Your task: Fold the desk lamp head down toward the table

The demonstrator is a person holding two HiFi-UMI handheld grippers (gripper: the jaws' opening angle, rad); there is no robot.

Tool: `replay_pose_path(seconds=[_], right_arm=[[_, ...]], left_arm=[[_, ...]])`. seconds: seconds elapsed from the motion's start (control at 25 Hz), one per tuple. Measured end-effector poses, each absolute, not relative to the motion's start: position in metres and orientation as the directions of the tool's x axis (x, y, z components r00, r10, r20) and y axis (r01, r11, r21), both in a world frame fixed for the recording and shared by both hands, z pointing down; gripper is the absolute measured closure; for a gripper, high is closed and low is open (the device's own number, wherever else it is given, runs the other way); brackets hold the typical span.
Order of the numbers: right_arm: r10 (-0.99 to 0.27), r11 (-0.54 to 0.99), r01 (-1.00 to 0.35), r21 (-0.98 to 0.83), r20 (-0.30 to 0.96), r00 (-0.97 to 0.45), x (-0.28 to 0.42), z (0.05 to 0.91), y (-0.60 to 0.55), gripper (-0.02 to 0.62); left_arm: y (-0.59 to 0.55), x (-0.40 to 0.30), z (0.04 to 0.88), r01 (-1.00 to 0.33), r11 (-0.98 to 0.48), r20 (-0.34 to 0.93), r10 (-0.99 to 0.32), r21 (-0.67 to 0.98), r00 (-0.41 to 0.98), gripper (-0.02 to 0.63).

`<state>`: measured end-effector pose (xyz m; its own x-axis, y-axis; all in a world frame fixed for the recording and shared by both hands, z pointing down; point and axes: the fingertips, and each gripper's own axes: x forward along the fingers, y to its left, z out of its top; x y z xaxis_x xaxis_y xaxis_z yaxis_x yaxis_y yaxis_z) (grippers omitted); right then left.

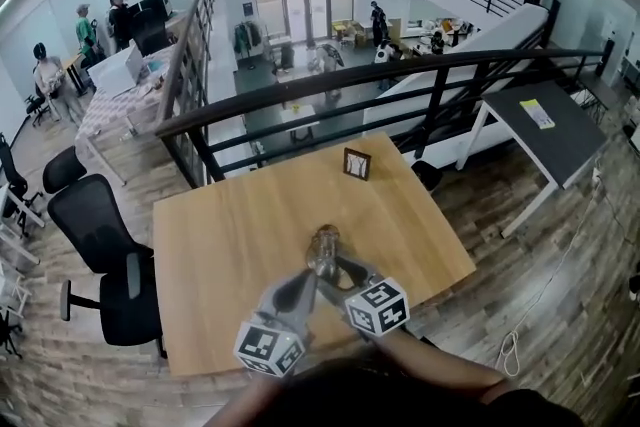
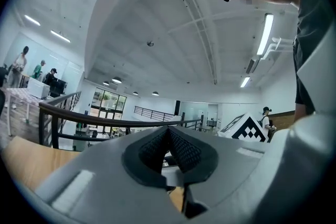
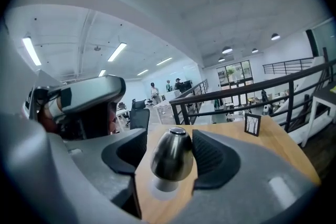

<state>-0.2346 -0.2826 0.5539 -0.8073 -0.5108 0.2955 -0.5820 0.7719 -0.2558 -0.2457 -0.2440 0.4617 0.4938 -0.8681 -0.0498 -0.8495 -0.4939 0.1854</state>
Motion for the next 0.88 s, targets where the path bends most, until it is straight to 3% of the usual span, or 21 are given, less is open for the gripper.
replay_pose_path(seconds=[0.88], right_arm=[[-0.575,0.734,-0.649,-0.201,0.325,-0.751,-0.232,0.585,-0.277,0.364]], left_arm=[[-0.216,-0.274,0.474,-0.823,-0.526,-0.033,-0.846,0.214,0.532,0.604]])
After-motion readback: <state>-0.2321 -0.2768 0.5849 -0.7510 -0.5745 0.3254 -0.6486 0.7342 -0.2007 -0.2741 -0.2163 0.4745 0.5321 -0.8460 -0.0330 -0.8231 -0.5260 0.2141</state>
